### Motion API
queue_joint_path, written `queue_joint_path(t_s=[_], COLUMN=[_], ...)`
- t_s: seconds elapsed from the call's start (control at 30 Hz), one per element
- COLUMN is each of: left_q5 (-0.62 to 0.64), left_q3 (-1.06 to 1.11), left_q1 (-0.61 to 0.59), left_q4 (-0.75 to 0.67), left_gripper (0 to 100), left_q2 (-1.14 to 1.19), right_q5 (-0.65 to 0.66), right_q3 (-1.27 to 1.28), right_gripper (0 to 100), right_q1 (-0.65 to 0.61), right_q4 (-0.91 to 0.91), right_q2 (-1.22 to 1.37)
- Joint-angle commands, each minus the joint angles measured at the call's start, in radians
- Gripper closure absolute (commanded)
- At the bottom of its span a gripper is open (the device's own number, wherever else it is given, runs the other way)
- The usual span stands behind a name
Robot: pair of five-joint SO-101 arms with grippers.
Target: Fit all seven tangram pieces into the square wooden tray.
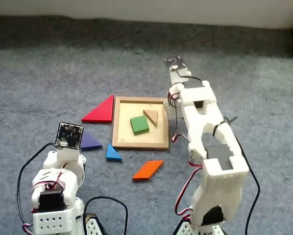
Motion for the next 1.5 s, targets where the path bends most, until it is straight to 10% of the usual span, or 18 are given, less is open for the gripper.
queue_joint_path(t_s=[0.0,0.7,1.47], left_q5=[-0.011,-0.011,-0.011], left_q3=[-0.005,-0.005,-0.005], left_q1=[0.015,0.015,0.012], left_q4=[-0.026,-0.025,-0.02], left_gripper=[99,99,99], left_q2=[-0.007,-0.007,-0.007], right_q5=[-0.009,-0.038,-0.034], right_q3=[-0.01,-0.038,-0.475], right_gripper=[62.1,62.2,62.3], right_q1=[-0.01,-0.058,0.044], right_q4=[-0.038,-0.14,0.222], right_q2=[-0.021,0.033,0.283])
